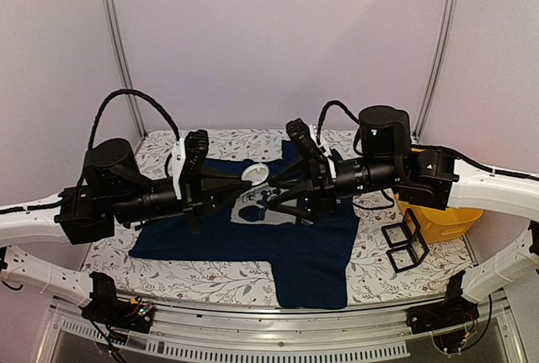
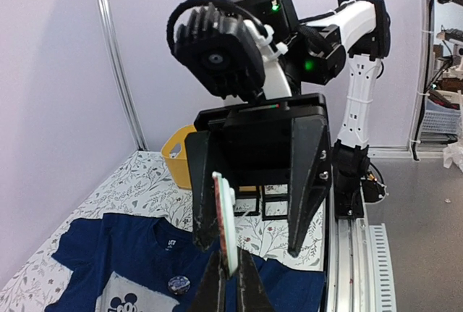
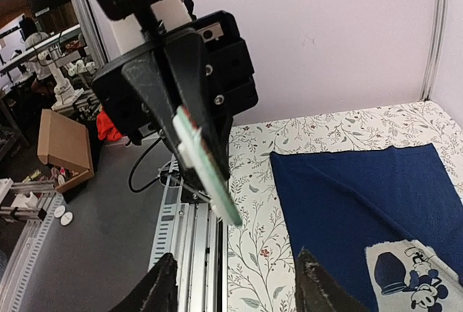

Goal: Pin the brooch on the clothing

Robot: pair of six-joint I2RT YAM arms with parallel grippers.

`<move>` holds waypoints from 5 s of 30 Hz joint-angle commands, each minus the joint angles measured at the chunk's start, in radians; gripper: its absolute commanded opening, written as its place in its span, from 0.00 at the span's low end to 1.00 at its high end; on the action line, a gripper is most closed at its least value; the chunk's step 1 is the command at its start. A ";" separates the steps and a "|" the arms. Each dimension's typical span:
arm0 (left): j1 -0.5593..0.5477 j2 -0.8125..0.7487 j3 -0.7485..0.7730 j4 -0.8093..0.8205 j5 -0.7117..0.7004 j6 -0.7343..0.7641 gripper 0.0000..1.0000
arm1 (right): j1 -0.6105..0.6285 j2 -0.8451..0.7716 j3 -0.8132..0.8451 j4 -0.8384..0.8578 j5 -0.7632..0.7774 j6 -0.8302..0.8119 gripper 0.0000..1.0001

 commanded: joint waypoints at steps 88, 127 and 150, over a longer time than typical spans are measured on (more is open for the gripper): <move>0.963 1.265 0.470 -0.078 -0.010 -0.578 0.41 | -0.297 0.132 -0.678 0.264 0.417 0.495 0.00; 0.374 1.059 0.230 0.056 0.178 0.188 0.60 | -0.405 0.200 -0.468 0.447 0.331 0.039 0.00; 0.366 0.953 0.119 0.157 0.357 0.132 0.00 | -0.340 0.347 -0.453 0.674 0.272 -0.139 0.00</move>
